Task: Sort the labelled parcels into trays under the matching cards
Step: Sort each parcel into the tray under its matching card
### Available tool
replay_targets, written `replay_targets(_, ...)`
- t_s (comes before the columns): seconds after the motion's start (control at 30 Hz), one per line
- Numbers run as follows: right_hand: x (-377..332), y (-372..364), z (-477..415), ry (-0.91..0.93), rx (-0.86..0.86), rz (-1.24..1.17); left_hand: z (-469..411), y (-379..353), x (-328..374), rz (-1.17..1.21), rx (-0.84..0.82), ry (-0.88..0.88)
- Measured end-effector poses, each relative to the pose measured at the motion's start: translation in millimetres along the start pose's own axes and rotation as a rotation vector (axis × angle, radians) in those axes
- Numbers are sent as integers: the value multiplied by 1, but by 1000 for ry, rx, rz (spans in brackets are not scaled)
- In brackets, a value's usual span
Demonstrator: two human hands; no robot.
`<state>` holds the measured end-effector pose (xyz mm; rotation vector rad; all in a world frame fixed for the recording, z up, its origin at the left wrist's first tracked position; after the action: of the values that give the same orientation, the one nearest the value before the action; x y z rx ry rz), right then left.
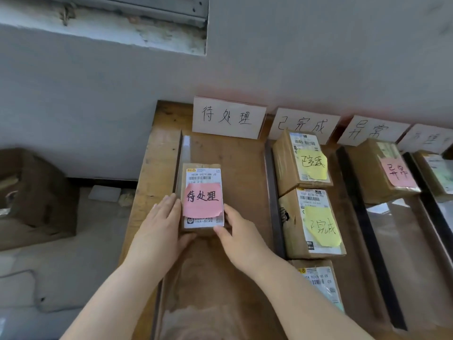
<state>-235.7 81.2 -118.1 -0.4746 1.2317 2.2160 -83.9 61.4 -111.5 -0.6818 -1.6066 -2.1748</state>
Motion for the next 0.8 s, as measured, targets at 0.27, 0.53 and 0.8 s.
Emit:
replay_targets(0.27, -23, 14, -63, 25, -7, 2, -62, 13, -14, -43, 10, 40)
replay_targets(0.53, -38, 27, -89, 54, 4, 50, -90, 27, -12, -23, 56, 17)
replay_targets(0.8, -46, 45, -67, 152, 134, 313, -56, 37, 1, -80, 151, -141)
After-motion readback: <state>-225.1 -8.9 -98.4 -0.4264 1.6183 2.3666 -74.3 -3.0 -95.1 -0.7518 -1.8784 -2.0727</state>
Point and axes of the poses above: each hand's wrist, its own z-axis away from the middle knuckle, its own y-axis out of the back of the hand, x = y × z, the point moved 7 cm from there along -z, towards the middle knuckle, and after that the axes turned 13 degrees about z, right-handed, at the moved point
